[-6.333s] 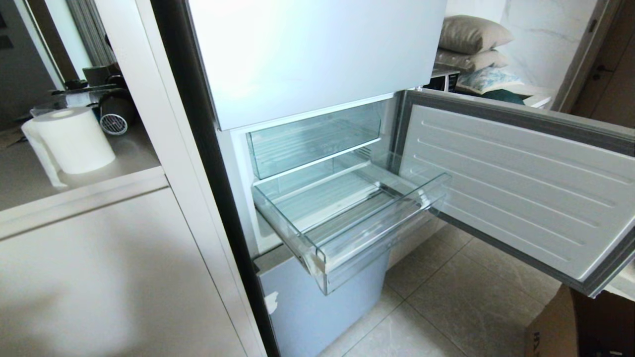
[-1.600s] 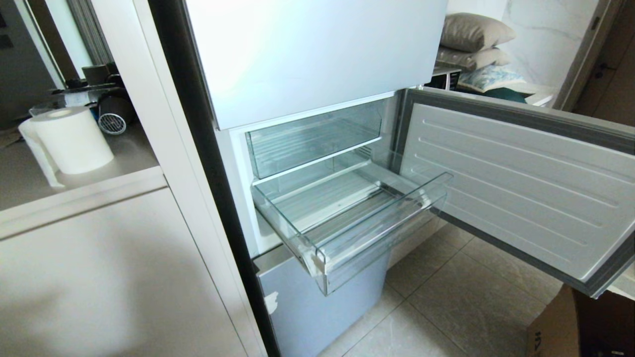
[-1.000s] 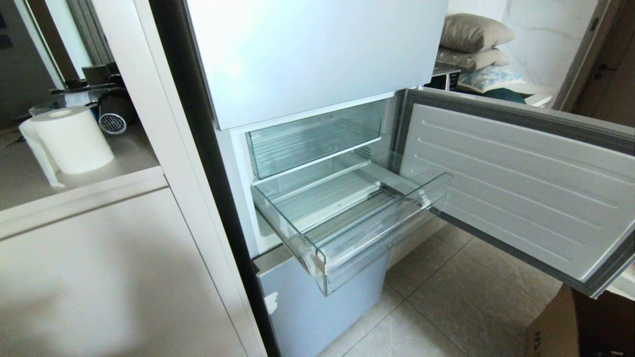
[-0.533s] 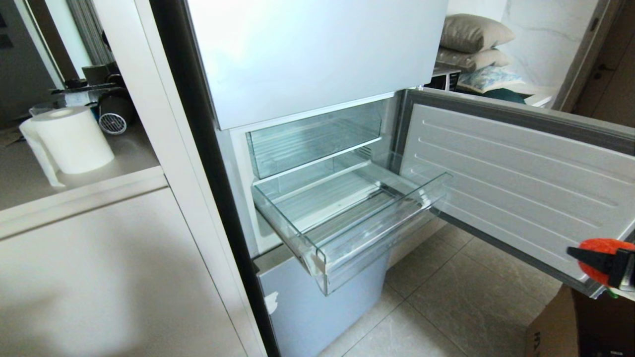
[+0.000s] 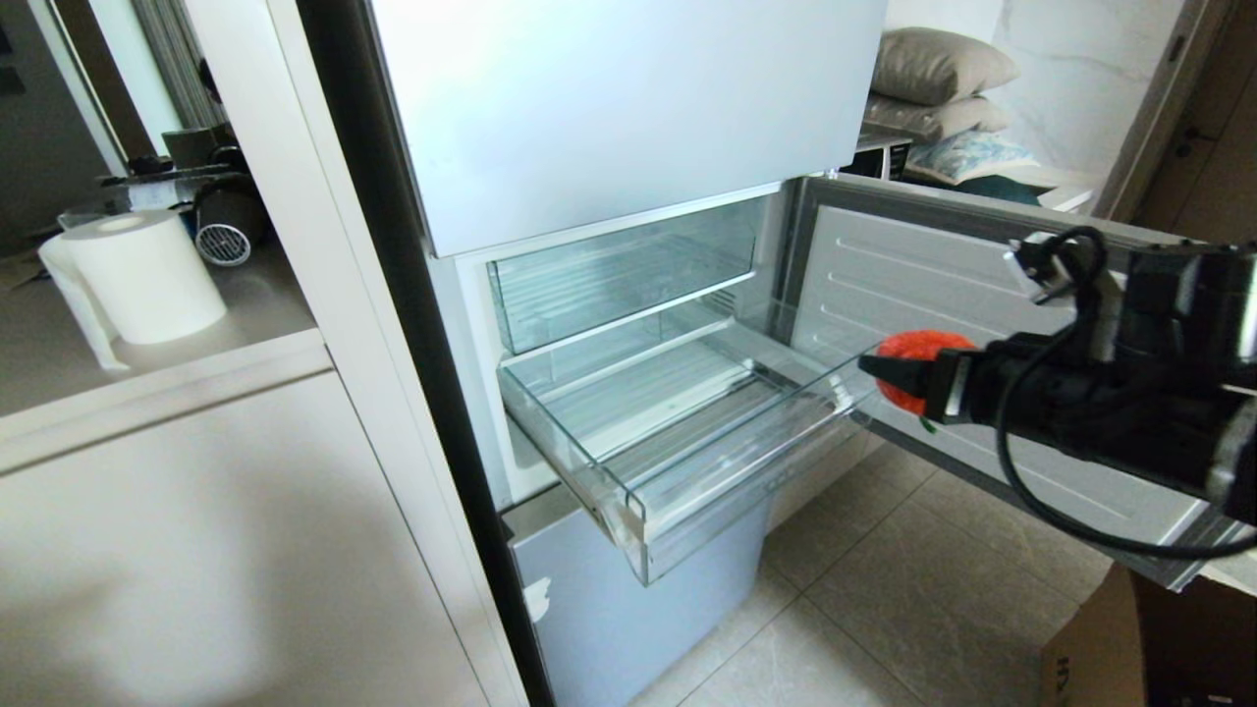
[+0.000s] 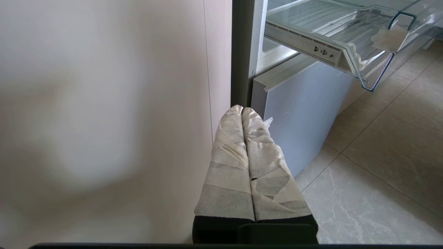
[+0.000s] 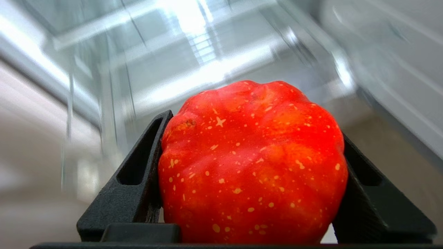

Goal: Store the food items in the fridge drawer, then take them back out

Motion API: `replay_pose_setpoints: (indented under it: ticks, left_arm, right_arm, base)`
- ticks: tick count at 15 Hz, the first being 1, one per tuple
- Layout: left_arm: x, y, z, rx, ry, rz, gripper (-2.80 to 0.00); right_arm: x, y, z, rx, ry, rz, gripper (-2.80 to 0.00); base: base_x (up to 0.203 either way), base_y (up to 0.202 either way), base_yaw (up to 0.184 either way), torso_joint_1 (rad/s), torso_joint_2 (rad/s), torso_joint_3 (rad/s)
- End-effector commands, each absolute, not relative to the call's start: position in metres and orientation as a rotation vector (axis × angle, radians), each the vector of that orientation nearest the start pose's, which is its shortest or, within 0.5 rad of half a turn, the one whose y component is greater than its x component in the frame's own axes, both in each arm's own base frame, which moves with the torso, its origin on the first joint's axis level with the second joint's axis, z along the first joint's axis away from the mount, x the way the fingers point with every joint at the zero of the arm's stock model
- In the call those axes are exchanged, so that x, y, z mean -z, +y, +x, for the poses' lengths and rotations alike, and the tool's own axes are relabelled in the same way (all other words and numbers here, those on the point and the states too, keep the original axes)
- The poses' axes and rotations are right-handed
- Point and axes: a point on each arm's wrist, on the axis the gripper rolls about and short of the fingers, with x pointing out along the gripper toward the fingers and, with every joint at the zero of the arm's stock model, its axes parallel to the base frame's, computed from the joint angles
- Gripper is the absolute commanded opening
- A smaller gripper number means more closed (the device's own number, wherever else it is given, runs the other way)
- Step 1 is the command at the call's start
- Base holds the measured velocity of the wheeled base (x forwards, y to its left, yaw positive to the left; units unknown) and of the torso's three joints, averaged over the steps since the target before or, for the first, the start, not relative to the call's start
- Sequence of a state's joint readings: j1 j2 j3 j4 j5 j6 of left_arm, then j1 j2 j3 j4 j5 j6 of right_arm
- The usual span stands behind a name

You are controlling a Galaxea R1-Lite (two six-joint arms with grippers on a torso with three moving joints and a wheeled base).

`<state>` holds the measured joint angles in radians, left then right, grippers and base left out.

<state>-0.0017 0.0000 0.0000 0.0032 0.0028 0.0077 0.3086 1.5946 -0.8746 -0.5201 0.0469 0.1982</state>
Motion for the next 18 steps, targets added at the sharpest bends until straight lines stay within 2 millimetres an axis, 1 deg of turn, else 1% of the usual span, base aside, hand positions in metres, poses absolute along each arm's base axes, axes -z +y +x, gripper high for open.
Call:
replay_pose_setpoints:
  ticks: [1,2,4,5,6,8,12,13,18]
  left_arm:
    - [-0.075,0.000,-0.023,-0.002,0.005,0.008,-2.80]
    - [-0.075,0.000,-0.023,-0.002,0.005,0.008,-2.80]
    - [-0.075,0.000,-0.023,-0.002,0.005,0.008,-2.80]
    - [-0.075,0.000,-0.023,-0.002,0.005,0.008,-2.80]
    - [-0.075,0.000,-0.023,-0.002,0.005,0.008,-2.80]
    - [-0.075,0.000,-0.023,-0.002,0.005,0.008,-2.80]
    - [-0.075,0.000,-0.023,-0.002,0.005,0.008,-2.80]
    - [-0.075,0.000,-0.023,-0.002,0.005,0.008,-2.80]
    - [-0.075,0.000,-0.023,-0.002,0.005,0.008,-2.80]
  right_arm:
    - [-0.182,0.120,0.342,-0.349,0.280,0.167,-2.80]
    - [-0.176,0.132,0.365,-0.357,0.256,0.172,-2.80]
    - [-0.169,0.152,0.405,-0.352,0.188,0.183,-2.80]
    - [-0.163,0.160,0.423,-0.341,0.161,0.187,-2.80]
    - [-0.156,0.167,0.436,-0.333,0.143,0.189,-2.80]
    - [-0.150,0.179,0.450,-0.333,0.116,0.187,-2.80]
    - [-0.139,0.188,0.468,-0.335,0.101,0.191,-2.80]
    - [-0.139,0.189,0.471,-0.335,0.104,0.194,0.00]
    - [-0.145,0.189,0.472,-0.302,0.089,0.201,0.00]
  base:
    - [0.000,0.000,0.000,0.000,0.00,0.000]
    - [0.000,0.000,0.000,0.000,0.00,0.000]
    - [0.000,0.000,0.000,0.000,0.00,0.000]
    - [0.000,0.000,0.000,0.000,0.00,0.000]
    - [0.000,0.000,0.000,0.000,0.00,0.000]
    - [0.000,0.000,0.000,0.000,0.00,0.000]
    - [0.000,0.000,0.000,0.000,0.00,0.000]
    - [0.000,0.000,0.000,0.000,0.00,0.000]
    - [0.000,0.000,0.000,0.000,0.00,0.000]
